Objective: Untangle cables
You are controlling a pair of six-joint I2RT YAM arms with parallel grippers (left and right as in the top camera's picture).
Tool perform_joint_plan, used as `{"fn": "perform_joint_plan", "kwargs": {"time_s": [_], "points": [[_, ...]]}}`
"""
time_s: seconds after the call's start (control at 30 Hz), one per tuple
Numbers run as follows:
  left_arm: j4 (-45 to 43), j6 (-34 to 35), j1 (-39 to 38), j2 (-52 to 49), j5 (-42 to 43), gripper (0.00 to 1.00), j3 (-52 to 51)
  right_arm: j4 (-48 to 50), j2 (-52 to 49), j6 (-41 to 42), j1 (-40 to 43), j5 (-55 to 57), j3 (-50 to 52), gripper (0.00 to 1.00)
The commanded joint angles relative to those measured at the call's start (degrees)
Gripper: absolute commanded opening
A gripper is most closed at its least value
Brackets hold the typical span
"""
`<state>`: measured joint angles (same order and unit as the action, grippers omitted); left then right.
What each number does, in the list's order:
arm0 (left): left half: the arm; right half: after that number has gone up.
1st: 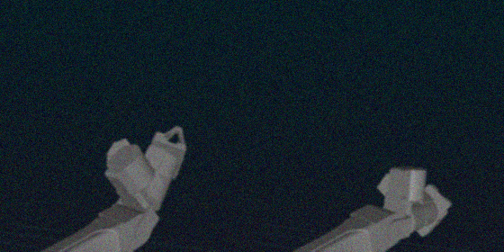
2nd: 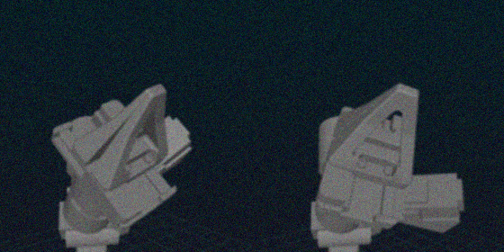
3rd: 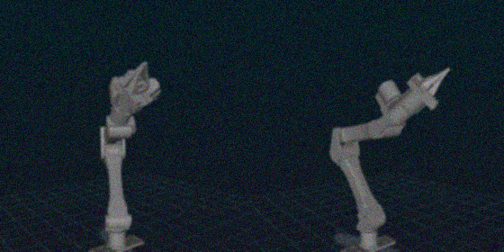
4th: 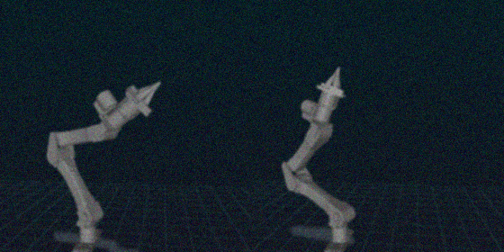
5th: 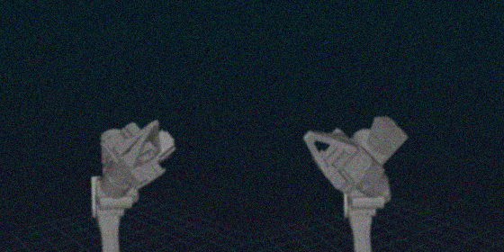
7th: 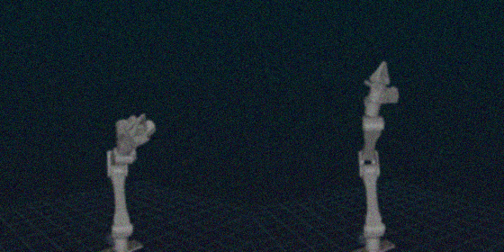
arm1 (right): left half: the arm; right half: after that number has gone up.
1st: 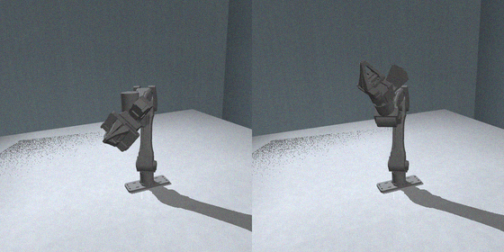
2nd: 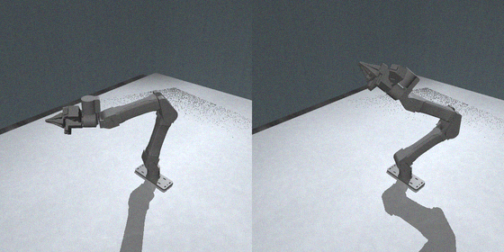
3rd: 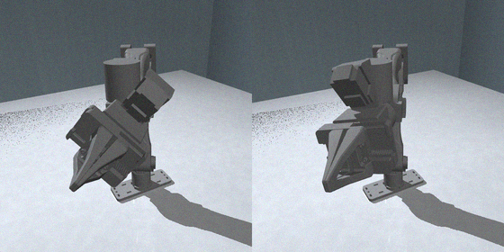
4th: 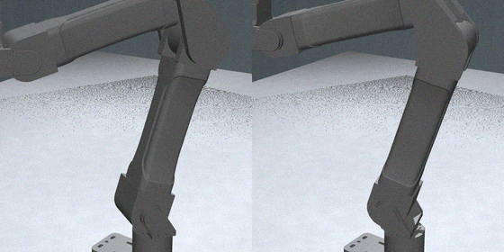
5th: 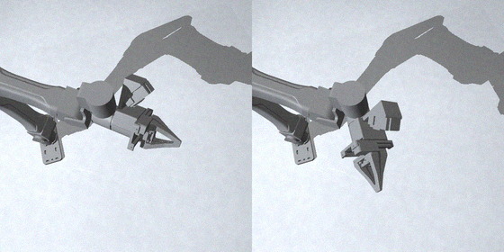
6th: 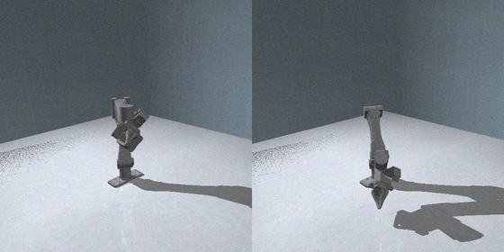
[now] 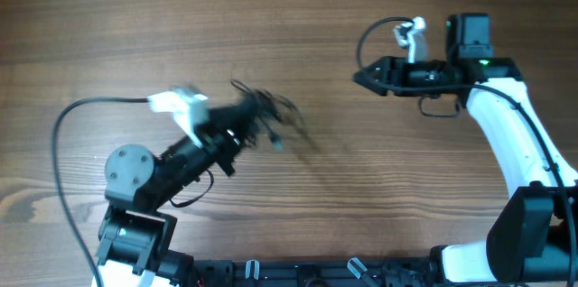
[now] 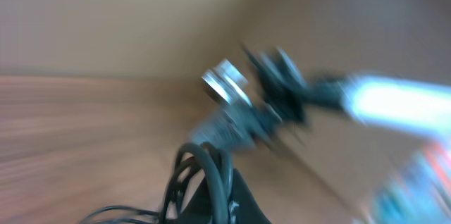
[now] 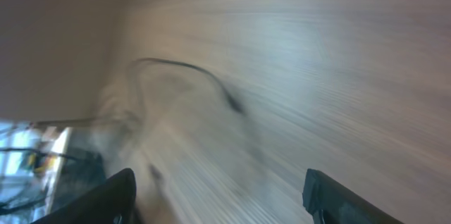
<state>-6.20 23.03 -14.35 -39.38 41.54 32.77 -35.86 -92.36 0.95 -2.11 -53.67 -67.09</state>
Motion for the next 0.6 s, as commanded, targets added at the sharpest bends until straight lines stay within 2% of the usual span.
{"fn": "perform_joint_plan", "kwargs": {"time_s": [0.0, 0.1, 0.23, 0.47, 0.57], "points": [[-0.83, -9.16, 0.0, -3.1, 22.32, 0.04, 1.2, 5.77, -0.11, -5.49, -4.59, -12.04, 0.09, 0.83], [-3.21, -9.11, 0.02, -5.55, 22.32, 0.04, 1.2, 8.0, -0.11, -6.27, -8.87, -12.07, 0.09, 0.92], [-8.7, -9.09, 0.9, -6.38, 22.32, 0.04, 1.22, 7.34, -0.11, -7.26, -13.03, -12.22, 0.09, 0.92], [-8.68, -7.54, 3.98, -6.38, 25.07, 0.06, 1.22, 7.74, -0.11, -13.44, -13.75, -12.22, 0.09, 0.93], [-10.01, -3.91, 6.97, -6.38, 25.05, 0.04, 1.2, 7.06, -0.11, -13.55, -14.08, -12.24, 0.09, 0.96]]}}
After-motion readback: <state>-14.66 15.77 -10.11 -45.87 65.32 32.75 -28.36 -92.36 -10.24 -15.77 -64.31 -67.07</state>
